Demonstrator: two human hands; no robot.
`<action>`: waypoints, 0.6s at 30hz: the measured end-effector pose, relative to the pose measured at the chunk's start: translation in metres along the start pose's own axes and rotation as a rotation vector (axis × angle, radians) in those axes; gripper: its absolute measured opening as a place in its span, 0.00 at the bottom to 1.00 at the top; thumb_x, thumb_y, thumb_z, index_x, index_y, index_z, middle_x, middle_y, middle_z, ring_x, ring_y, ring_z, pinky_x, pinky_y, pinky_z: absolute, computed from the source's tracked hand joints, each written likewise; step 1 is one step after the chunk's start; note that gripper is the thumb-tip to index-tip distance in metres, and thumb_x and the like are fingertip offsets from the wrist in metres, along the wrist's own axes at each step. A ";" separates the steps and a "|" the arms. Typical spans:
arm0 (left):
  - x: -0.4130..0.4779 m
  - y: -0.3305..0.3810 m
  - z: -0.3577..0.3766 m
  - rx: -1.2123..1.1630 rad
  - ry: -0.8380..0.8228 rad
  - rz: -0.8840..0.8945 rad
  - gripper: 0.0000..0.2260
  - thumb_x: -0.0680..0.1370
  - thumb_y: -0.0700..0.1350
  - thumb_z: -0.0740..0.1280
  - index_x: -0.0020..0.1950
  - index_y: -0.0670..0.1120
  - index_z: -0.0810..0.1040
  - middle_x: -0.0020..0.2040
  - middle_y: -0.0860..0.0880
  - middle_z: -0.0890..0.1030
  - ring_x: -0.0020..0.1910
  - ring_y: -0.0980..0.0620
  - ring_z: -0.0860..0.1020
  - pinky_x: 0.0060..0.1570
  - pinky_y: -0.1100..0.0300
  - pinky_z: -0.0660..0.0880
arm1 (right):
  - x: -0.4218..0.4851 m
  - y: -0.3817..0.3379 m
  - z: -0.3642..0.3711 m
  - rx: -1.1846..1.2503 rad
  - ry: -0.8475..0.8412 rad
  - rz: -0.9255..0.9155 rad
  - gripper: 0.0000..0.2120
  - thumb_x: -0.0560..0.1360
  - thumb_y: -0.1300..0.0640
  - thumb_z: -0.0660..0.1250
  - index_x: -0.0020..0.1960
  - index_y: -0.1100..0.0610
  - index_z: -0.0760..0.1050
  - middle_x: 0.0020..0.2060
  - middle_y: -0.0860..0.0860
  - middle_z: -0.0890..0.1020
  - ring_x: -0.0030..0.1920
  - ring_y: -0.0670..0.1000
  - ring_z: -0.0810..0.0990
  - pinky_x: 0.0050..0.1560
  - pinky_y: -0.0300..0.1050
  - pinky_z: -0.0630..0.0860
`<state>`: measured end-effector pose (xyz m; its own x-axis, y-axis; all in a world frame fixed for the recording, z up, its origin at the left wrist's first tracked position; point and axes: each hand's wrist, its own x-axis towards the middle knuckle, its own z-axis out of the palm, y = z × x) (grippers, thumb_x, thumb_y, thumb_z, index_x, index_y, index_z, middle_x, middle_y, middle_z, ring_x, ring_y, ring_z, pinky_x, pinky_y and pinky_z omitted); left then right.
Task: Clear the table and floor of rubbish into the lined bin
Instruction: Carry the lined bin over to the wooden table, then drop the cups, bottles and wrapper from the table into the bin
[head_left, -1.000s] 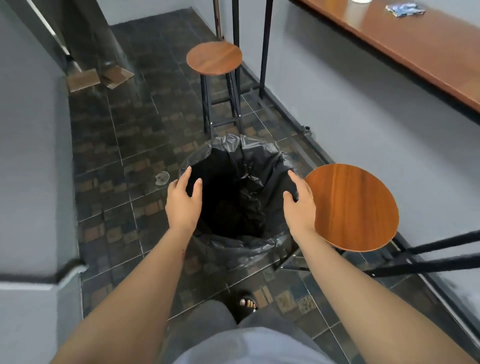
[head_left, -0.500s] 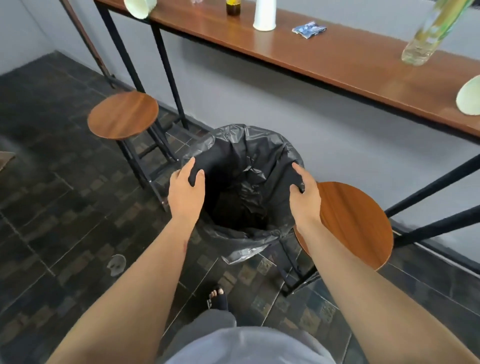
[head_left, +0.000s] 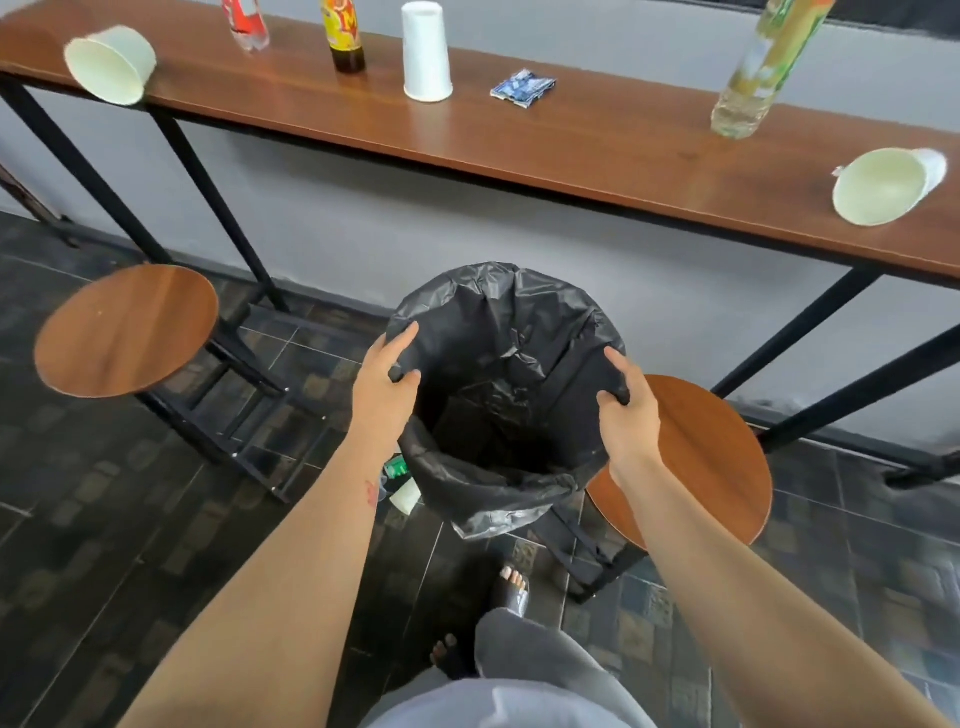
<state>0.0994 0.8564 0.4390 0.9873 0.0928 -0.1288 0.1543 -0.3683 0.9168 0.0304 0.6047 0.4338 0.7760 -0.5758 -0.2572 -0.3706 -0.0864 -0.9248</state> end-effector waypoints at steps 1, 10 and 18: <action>0.005 0.002 0.002 -0.004 0.001 -0.001 0.26 0.78 0.34 0.65 0.66 0.64 0.74 0.73 0.54 0.65 0.70 0.50 0.68 0.68 0.53 0.68 | 0.005 -0.001 0.002 0.012 0.004 0.012 0.27 0.80 0.66 0.59 0.66 0.35 0.70 0.66 0.43 0.72 0.39 0.48 0.76 0.27 0.34 0.71; 0.065 0.012 0.019 0.103 -0.009 -0.009 0.32 0.75 0.28 0.59 0.70 0.59 0.72 0.72 0.38 0.68 0.47 0.45 0.81 0.42 0.56 0.77 | 0.062 -0.011 0.021 0.047 -0.003 0.103 0.30 0.79 0.70 0.57 0.66 0.37 0.72 0.70 0.48 0.72 0.26 0.42 0.70 0.23 0.35 0.69; 0.100 0.018 0.040 -0.006 -0.045 -0.105 0.25 0.77 0.34 0.65 0.67 0.59 0.75 0.70 0.52 0.72 0.68 0.46 0.72 0.63 0.57 0.73 | 0.093 -0.027 0.020 0.020 -0.005 0.117 0.33 0.79 0.73 0.56 0.69 0.37 0.70 0.70 0.48 0.69 0.23 0.43 0.69 0.24 0.35 0.70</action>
<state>0.2024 0.8214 0.4277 0.9663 0.0892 -0.2414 0.2573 -0.3531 0.8995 0.1229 0.5694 0.4289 0.7309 -0.5767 -0.3650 -0.4483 -0.0024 -0.8939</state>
